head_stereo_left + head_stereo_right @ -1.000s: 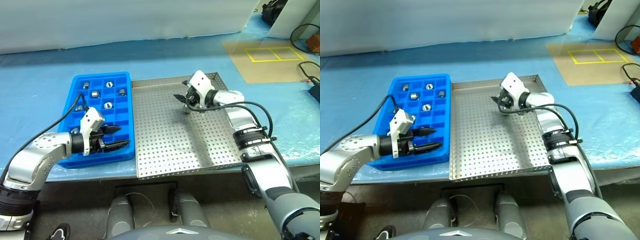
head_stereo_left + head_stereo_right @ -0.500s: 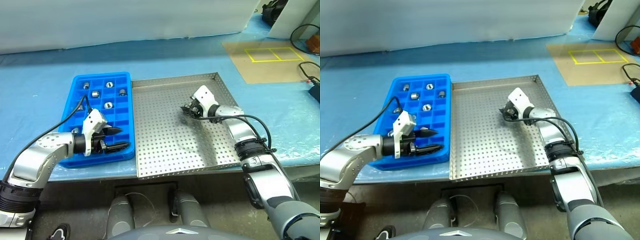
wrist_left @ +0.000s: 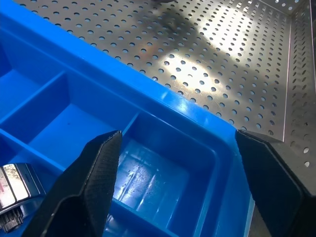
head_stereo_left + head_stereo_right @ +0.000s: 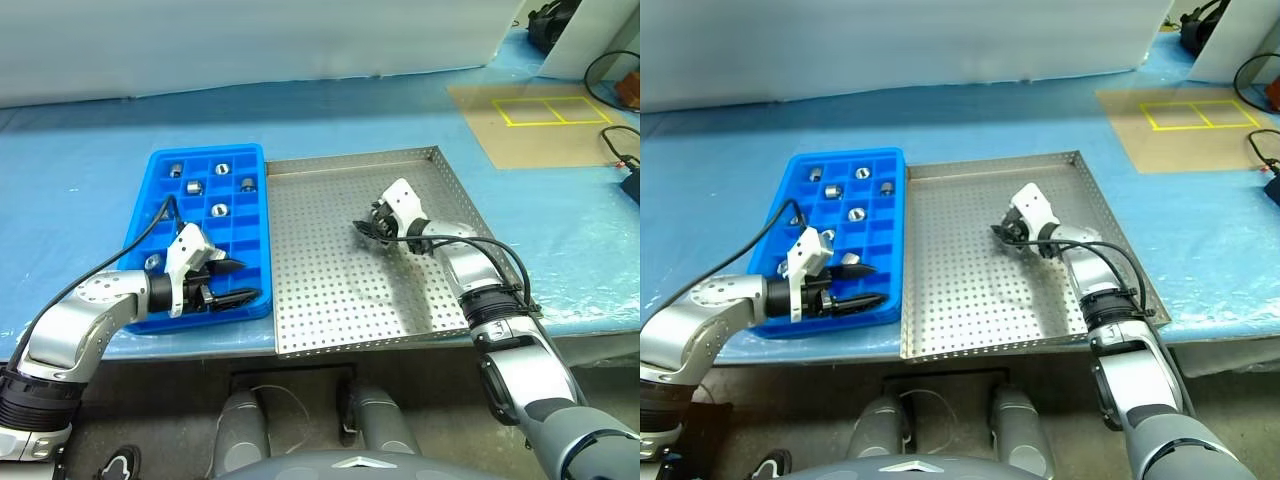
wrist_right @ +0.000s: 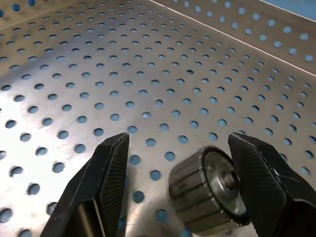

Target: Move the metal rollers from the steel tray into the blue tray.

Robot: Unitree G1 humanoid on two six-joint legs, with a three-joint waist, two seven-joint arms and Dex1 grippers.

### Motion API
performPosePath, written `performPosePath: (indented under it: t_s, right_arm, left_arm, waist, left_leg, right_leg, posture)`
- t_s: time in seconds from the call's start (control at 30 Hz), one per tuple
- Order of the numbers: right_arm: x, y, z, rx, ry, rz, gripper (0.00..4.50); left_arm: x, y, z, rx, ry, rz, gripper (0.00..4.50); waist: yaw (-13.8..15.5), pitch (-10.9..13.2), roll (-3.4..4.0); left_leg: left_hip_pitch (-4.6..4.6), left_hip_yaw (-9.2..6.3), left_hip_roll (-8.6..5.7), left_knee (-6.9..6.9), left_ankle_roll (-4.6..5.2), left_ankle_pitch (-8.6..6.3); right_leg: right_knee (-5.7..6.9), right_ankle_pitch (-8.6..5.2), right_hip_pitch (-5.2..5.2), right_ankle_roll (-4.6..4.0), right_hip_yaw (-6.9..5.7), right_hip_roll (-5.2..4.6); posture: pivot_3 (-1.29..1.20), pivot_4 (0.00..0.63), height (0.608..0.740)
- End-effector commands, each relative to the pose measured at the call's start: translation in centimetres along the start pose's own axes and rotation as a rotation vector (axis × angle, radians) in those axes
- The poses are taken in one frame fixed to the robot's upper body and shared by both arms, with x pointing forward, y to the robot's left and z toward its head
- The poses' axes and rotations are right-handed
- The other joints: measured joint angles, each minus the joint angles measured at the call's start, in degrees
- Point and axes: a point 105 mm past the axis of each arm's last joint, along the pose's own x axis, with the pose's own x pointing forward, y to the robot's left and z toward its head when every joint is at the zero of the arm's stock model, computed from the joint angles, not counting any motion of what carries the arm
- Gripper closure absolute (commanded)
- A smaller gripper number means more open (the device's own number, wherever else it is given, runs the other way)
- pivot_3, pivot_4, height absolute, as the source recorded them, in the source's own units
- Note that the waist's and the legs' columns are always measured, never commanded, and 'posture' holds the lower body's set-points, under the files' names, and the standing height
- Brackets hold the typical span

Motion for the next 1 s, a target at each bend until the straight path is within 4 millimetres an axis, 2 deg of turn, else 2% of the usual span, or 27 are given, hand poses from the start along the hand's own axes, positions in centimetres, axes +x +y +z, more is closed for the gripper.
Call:
performPosePath:
  t_s: [0.03,0.17,0.3,0.4,0.53,0.77,0.83,0.9,1.0]
  right_arm:
    - [-0.2,-1.1,-0.1,0.043,-0.004,-0.048,1.25]
    - [0.0,-0.5,-0.7,0.033,0.006,-0.037,1.25]
    - [0.1,0.0,-0.1,0.034,-0.025,-0.027,1.25]
    - [0.2,0.2,0.4,0.029,-0.054,-0.022,1.87]
    - [0.3,0.1,0.5,0.021,-0.054,-0.044,3.23]
    - [0.5,0.5,1.3,0.005,-0.072,-0.024,3.33]
    - [0.6,1.7,2.9,0.001,-0.112,0.044,3.33]
    - [0.5,3.8,5.4,-0.005,-0.175,0.162,3.33]
    - [0.1,7.3,9.6,-0.031,-0.278,0.353,3.33]
  left_arm:
    - [-0.1,-0.2,0.6,0.034,-0.013,0.003,0.61]
    - [-0.1,-0.2,0.5,0.035,-0.008,0.005,0.61]
    - [-0.1,-0.1,0.6,0.037,-0.006,0.004,0.61]
    - [-0.1,0.0,0.6,0.040,-0.003,0.005,0.61]
    - [-0.1,0.0,0.6,0.040,-0.004,0.005,0.61]
    - [0.0,-0.2,0.4,0.035,-0.002,-0.002,0.61]
    - [-0.2,-0.3,0.4,0.034,0.000,-0.002,0.61]
    - [-0.8,-0.3,0.4,0.043,0.002,0.003,0.61]
    - [-3.0,1.0,2.2,0.079,-0.030,0.064,0.61]
  waist:
    - [0.0,0.0,0.00]
    - [0.0,0.0,0.00]
    - [0.0,0.0,0.00]
    - [-0.1,0.0,0.00]
    - [-0.1,0.0,0.01]
    - [-0.1,0.0,0.01]
    - [-0.1,0.0,0.02]
    - [-0.3,0.0,0.03]
    - [-0.5,0.0,0.03]
  left_leg:
    - [0.00,0.00,0.00,0.00,0.00,0.00]
    - [0.02,0.00,0.00,0.00,0.00,0.00]
    - [0.04,0.00,0.00,0.00,0.00,0.00]
    - [0.07,0.00,0.01,0.00,-0.01,0.00]
    - [0.07,0.00,0.00,-0.01,-0.01,0.00]
    - [0.06,0.00,0.00,-0.01,-0.01,0.00]
    - [0.06,0.00,0.00,-0.02,-0.01,0.00]
    - [0.07,0.00,0.01,-0.04,-0.01,0.00]
    - [0.09,-0.01,0.10,-0.11,-0.04,0.02]
  right_leg:
    - [0.00,0.00,0.00,0.00,0.00,0.00]
    - [0.00,0.00,0.01,0.00,0.00,0.00]
    - [0.01,0.00,0.03,0.00,0.00,0.00]
    - [0.01,0.00,0.03,0.00,0.00,0.00]
    - [0.01,0.00,0.03,0.00,0.00,0.00]
    - [0.01,0.00,0.03,0.00,0.00,0.00]
    - [0.01,0.00,0.03,0.00,0.00,0.00]
    - [0.00,0.00,0.02,0.00,0.00,0.01]
    - [-0.01,0.00,0.00,0.00,-0.01,0.09]
  posture:
    - [-0.27,0.150,0.740]
    - [-0.28,0.150,0.740]
    - [-0.28,0.150,0.740]
    - [-0.28,0.150,0.740]
    - [-0.28,0.150,0.740]
    - [-0.28,0.150,0.740]
    - [-0.28,0.150,0.740]
    - [-0.27,0.150,0.740]
    - [-0.24,0.150,0.740]
